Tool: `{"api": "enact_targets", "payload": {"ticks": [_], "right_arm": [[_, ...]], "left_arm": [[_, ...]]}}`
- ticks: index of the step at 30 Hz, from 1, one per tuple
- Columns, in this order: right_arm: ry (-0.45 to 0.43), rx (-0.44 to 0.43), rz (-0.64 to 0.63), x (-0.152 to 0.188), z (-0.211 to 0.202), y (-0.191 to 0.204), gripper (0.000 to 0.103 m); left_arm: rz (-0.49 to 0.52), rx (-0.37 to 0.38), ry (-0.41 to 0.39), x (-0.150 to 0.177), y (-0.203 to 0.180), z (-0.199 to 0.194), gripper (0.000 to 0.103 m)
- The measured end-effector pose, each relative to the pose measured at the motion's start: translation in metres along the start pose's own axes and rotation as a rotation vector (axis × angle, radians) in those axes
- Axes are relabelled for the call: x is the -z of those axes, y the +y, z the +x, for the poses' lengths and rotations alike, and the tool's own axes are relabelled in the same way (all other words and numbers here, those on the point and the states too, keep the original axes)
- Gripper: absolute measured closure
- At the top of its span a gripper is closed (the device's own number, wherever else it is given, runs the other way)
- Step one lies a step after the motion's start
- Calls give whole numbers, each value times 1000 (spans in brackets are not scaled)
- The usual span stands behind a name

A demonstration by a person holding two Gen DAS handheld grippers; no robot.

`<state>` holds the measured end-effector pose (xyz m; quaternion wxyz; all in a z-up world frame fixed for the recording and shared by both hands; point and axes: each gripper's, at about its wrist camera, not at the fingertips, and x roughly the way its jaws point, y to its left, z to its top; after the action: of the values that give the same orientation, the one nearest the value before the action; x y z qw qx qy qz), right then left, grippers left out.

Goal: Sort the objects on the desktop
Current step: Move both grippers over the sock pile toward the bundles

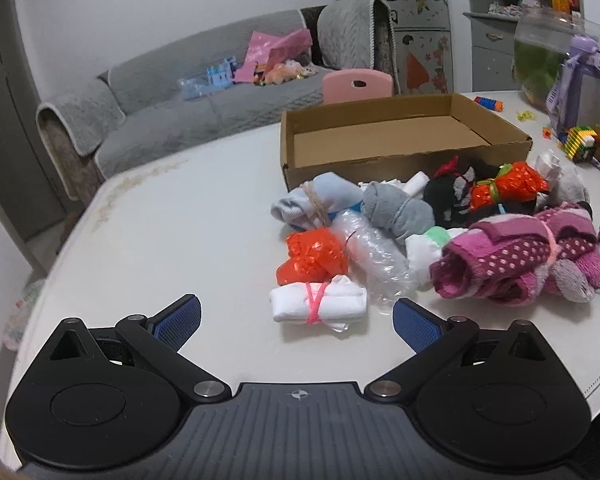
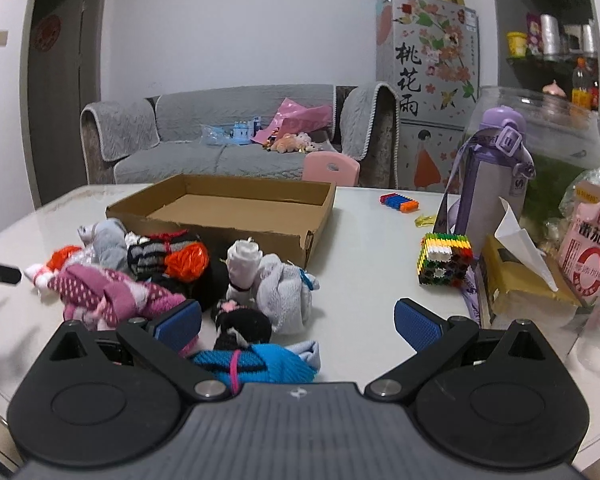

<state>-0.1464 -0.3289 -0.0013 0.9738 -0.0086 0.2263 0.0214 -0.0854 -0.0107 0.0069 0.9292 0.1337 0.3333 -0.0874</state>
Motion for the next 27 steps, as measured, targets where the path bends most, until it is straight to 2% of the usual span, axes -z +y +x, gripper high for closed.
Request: {"api": "enact_targets", "payload": {"ticks": [8,13,17,21,27], "right_arm": [[59,-21,-84,17,14,17,0],[102,-27,-119,26,22,27,0],[117,-39,-116,28,23,29,0],[115,-36,-111,28,21,28,0],[80,-26,-110,21,18,28,0]], "left_arm": [[-58,30,37,-2,4,36,0],[-7,8,42,5,-9,51,0],[21,9,-5,7,-12,50,0],[1,24,11,5,-8,55,0],[-30,-4,-18,1,-4,49,0]]}}
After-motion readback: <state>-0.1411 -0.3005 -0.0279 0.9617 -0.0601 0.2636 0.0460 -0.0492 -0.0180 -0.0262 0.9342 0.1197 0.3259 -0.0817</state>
